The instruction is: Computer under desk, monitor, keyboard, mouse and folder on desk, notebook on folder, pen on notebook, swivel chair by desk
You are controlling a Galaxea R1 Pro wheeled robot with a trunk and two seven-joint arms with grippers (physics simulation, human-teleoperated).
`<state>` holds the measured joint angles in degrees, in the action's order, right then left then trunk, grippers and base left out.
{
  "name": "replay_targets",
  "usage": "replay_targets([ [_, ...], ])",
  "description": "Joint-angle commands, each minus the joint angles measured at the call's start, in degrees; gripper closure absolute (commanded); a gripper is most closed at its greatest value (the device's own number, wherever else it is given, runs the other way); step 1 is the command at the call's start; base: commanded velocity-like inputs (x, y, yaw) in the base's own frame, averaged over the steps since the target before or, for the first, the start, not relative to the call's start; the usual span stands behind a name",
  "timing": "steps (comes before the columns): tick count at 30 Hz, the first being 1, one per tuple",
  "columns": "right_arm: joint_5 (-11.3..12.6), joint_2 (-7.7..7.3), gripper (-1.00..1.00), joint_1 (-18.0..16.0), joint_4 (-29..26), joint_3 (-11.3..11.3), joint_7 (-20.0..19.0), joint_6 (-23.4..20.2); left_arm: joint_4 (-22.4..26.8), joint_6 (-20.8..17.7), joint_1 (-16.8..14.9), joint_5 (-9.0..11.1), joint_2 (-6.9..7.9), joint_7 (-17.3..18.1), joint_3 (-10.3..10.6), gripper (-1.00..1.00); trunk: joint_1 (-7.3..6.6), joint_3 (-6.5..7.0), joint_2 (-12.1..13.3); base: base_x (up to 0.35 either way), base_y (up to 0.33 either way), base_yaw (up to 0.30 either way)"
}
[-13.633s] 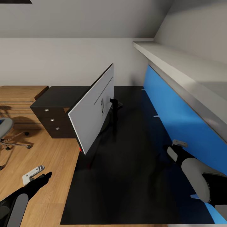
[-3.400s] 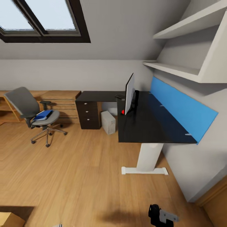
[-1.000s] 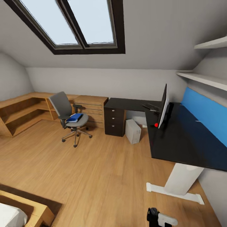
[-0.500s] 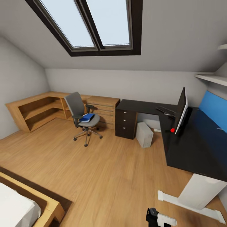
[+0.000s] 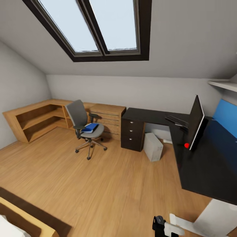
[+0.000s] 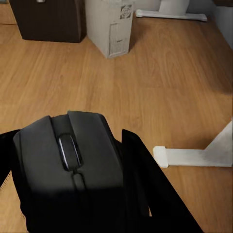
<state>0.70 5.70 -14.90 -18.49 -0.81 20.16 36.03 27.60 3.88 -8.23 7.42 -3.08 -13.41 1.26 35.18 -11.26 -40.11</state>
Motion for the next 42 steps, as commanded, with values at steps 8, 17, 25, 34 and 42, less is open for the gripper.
replay_targets([
  [8, 0.1, 0.01, 1.00, 0.0, 0.0, -0.1, 0.1, 0.3, -0.1, 0.3, 0.0, 0.6, 0.00, -0.1, 0.1, -1.00, 0.05, 0.64, -0.1, 0.326, 0.000, 0.000],
  [17, 0.2, 0.09, 1.00, 0.0, 0.0, -0.1, 0.1, 0.3, -0.1, 0.3, 0.0, 0.7, 0.00, -0.1, 0.1, -1.00, 0.05, 1.12, -0.1, 0.326, 0.000, 0.000],
  [25, 0.2, 0.10, 1.00, 0.0, 0.0, -0.1, 0.1, 0.3, -1.2, 0.3, 0.0, 0.7, 0.00, -0.1, 0.0, -1.00, 0.05, 1.13, -0.1, 0.326, 0.000, 0.000],
  [34, 0.2, 0.10, 1.00, 0.0, 0.0, -0.1, 0.1, 0.3, -1.3, 0.3, 0.0, 0.7, 0.00, -0.1, 0.1, -1.00, 0.05, 1.13, -0.1, 0.326, 0.000, 0.000],
  [42, 0.2, 0.10, 1.00, 0.0, 0.0, -0.1, 0.1, 0.3, -1.5, 0.3, 0.0, 0.7, 0.00, -0.1, 0.1, -1.00, 0.05, 1.13, -0.1, 0.326, 0.000, 0.000],
])
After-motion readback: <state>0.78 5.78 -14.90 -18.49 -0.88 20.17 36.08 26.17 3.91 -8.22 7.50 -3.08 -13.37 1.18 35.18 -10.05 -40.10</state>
